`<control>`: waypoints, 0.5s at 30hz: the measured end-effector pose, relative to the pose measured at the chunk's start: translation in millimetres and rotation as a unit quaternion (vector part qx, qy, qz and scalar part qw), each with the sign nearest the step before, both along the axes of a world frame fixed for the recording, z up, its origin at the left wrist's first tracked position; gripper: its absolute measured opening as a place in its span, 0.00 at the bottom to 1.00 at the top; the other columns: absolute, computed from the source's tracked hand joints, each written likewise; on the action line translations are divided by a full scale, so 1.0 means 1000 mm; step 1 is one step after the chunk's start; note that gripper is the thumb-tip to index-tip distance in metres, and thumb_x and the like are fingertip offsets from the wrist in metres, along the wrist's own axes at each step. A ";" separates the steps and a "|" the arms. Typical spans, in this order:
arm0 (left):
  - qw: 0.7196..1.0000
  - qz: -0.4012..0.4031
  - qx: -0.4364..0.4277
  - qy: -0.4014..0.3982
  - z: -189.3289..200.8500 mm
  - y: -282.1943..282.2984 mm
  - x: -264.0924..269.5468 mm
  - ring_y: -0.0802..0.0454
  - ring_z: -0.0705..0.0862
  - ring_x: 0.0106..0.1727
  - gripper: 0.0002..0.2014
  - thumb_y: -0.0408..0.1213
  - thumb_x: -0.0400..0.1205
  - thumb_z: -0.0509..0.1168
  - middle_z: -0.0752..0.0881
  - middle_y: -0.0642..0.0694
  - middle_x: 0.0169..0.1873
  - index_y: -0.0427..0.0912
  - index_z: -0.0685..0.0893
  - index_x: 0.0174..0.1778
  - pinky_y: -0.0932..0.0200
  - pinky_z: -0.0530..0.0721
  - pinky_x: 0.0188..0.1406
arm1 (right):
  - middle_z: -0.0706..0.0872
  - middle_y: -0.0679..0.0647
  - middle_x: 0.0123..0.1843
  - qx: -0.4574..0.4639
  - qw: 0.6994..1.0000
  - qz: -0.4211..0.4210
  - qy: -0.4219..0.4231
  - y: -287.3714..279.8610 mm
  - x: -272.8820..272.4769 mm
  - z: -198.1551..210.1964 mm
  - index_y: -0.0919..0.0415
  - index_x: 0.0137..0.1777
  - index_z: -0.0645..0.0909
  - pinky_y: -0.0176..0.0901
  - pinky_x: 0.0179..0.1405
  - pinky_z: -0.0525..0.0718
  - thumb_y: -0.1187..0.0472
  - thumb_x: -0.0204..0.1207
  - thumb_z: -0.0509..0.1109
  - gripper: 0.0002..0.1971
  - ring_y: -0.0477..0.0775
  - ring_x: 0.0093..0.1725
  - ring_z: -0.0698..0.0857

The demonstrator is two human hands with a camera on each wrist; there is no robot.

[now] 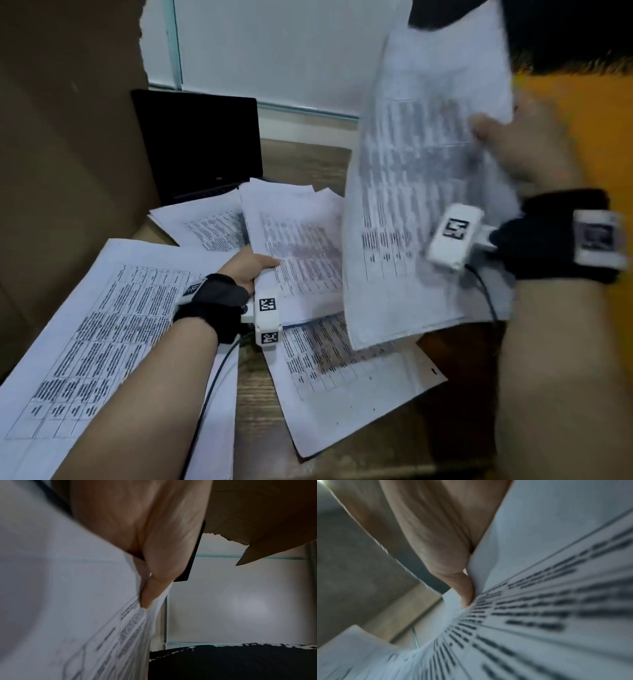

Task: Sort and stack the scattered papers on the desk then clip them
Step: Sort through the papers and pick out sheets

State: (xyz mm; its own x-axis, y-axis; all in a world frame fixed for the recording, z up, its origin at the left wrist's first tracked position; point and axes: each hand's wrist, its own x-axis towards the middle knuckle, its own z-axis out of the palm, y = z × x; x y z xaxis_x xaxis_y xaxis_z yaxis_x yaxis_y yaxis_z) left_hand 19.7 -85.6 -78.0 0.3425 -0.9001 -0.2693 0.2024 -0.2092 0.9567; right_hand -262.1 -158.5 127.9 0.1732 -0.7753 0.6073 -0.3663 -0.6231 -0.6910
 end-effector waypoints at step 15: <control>0.988 -0.009 0.018 -0.152 -0.010 -0.008 0.007 0.46 0.74 0.75 0.31 0.51 0.84 0.62 0.75 0.44 0.75 0.38 0.67 0.79 0.54 0.69 0.73 | 0.79 0.64 0.73 0.375 0.921 0.033 0.100 -0.109 0.117 -0.165 0.70 0.74 0.74 0.48 0.68 0.78 0.63 0.82 0.64 0.21 0.65 0.71 0.78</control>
State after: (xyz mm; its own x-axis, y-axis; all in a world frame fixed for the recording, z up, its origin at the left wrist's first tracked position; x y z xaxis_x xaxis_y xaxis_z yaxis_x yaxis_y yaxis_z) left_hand 26.7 -93.2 -88.4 0.3958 -0.8988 -0.1886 -0.0975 -0.2453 0.9645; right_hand -145.4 -267.6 -36.8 0.2857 -0.9476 -0.1432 -0.5117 -0.0245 -0.8588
